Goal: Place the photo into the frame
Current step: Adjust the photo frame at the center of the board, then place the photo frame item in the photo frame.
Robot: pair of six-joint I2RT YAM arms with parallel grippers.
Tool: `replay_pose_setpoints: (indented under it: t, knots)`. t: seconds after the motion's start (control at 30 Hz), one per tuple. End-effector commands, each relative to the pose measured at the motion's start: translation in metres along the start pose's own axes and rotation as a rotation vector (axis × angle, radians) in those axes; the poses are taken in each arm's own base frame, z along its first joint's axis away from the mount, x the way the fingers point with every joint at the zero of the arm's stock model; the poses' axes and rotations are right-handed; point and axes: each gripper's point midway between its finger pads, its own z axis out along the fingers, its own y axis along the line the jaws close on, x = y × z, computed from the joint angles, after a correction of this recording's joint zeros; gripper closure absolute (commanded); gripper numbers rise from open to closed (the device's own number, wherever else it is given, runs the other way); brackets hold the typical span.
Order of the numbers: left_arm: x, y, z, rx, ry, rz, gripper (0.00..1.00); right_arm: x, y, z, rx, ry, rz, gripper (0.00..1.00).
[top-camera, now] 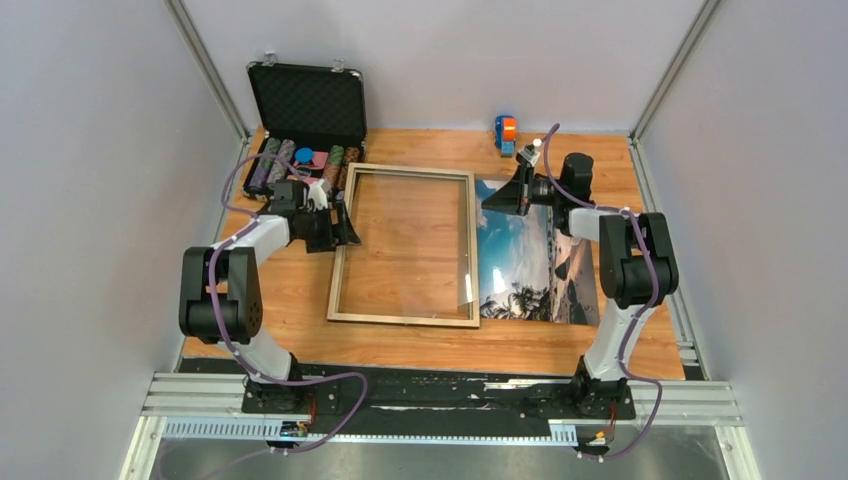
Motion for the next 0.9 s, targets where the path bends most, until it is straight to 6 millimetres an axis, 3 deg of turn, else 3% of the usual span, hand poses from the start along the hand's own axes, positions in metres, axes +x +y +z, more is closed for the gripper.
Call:
replay_pose_setpoints:
  t: [0.0, 0.23, 0.87]
  knots:
    - [-0.027, -0.004, -0.024, 0.025, -0.097, 0.038, 0.11, 0.000, 0.001, 0.007, -0.036, 0.002, -0.015, 1.00]
    - [-0.042, 0.000, -0.042, 0.063, -0.165, 0.056, 0.07, 0.003, 0.000, 0.017, -0.060, -0.008, 0.041, 1.00]
    - [-0.071, -0.004, -0.059, 0.109, -0.310, 0.186, 0.07, 0.006, 0.002, 0.046, -0.124, -0.149, 0.115, 1.00]
